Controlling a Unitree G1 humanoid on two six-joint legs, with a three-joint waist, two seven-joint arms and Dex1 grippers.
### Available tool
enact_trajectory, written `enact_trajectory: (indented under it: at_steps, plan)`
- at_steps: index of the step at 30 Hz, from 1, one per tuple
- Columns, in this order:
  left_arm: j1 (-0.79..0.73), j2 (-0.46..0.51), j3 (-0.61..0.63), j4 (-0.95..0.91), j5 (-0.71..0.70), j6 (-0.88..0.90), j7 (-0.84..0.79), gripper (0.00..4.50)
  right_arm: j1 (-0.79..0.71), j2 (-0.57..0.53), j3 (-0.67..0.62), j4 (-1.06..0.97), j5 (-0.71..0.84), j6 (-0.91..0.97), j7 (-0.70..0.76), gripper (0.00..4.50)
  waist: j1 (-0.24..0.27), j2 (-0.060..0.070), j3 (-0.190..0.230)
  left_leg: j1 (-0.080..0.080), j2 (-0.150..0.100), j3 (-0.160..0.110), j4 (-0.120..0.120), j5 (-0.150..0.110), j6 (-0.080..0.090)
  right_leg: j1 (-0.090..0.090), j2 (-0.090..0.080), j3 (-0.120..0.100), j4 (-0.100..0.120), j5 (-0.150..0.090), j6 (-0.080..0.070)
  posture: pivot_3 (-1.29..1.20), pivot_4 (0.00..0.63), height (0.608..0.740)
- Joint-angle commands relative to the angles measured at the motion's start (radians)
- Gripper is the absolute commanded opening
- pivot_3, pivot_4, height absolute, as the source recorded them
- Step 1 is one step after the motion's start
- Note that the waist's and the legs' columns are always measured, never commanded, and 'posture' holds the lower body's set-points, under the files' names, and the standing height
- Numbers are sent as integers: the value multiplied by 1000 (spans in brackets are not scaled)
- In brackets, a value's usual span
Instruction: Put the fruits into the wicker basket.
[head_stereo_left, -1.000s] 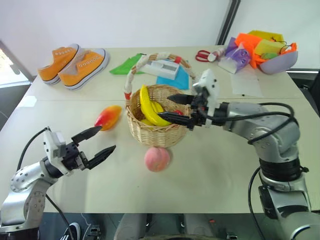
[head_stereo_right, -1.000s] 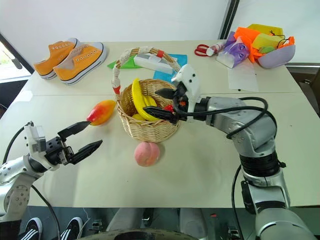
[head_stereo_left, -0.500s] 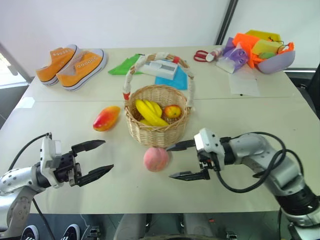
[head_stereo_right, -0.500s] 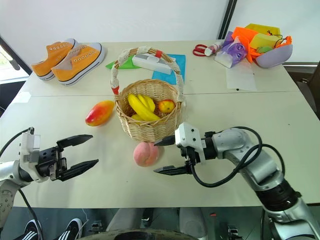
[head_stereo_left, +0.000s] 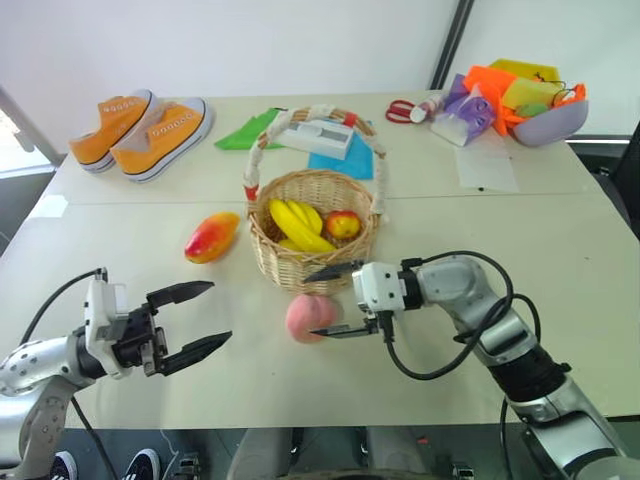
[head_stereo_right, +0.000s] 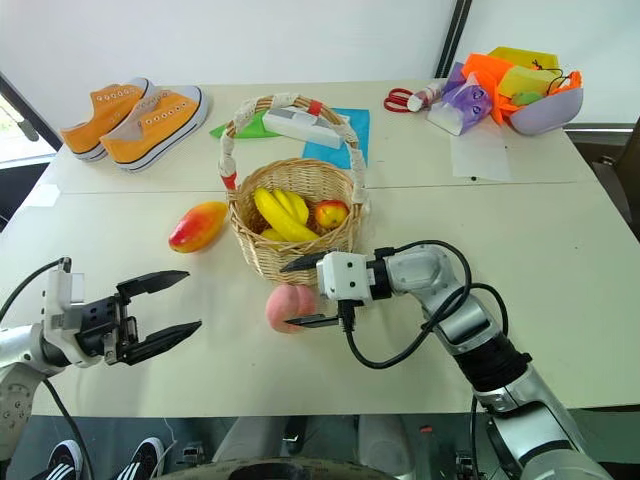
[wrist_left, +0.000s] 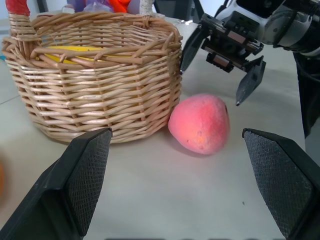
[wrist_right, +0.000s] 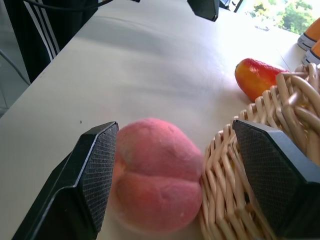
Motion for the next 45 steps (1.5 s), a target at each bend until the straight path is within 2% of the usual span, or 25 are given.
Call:
enact_trajectory:
  at_steps: [1, 7, 20, 23, 26, 29, 32, 39, 43, 45]
  plan:
    - [28, 4, -15, -39, 16, -27, -23, 4500, 6, -1, 18, -36, 5, 61, 7, 3810, 0, 0, 0, 0, 0, 0, 0, 0, 0, 0, 0, 0, 0, 0, 0, 0, 150, 740]
    - [58, 6, -28, -40, 43, -68, -58, 4500, -10, -1, 38, -43, -2, 135, 22, 3810, -2, 0, 0, 0, 0, 0, 0, 0, 0, 0, 0, 0, 0, -1, -2, 0, 150, 740]
    - [62, -11, -46, -34, 70, -114, -42, 4500, -18, 20, 63, 39, -95, 95, -13, 3810, -2, 0, 0, 1, 0, 0, 0, 0, 0, 0, 0, 0, 0, -1, -2, 0, 150, 740]
    - [62, -13, -46, -32, 71, -115, -44, 4500, -17, 22, 62, 40, -101, 94, -18, 2986, -2, 0, 0, 1, 0, 0, 0, 0, 0, 0, 0, 0, 0, -1, -2, 0, 150, 740]
    - [58, -16, -48, -30, 66, -112, -41, 4500, -16, 9, 59, 37, -107, 81, -14, 1880, -2, 0, 0, 1, 0, 0, 0, 0, 0, 0, 0, 0, 0, -1, -2, 0, 150, 740]
    - [55, -16, -51, -29, 65, -111, -39, 4500, -13, -6, 54, 30, -105, 68, -4, 1880, -1, 0, 0, 1, 0, 0, 0, 0, 0, 0, 0, 0, 0, -1, -2, 0, 150, 740]
    - [48, -21, -54, -24, 63, -110, -33, 4500, 0, -17, 16, -33, -20, 128, 18, 1880, 1, 0, 0, 1, 0, 0, 0, 0, 0, 0, 0, 0, 0, -1, -2, 0, 150, 740]
    - [22, -41, -39, -22, 23, -73, 9, 4500, -19, -52, -139, -209, 264, 434, 16, 1880, -2, 0, 0, 0, 0, 0, 0, 0, 0, 1, 0, 0, 0, -1, -2, 0, 150, 740]
    - [-12, -56, -10, -19, -36, -34, 65, 4500, -140, 15, -302, -248, 530, 675, -126, 1880, -3, 0, 0, 0, 0, 0, 0, 0, 0, 0, 0, 0, 1, -1, -2, 0, 150, 740]
    - [-29, -62, 1, -18, -65, -9, 88, 4500, -210, 69, -358, -215, 581, 708, -207, 1880, -3, 0, 0, 0, 0, 0, 0, 0, 0, 0, 0, 0, 1, -1, -2, 0, 150, 740]
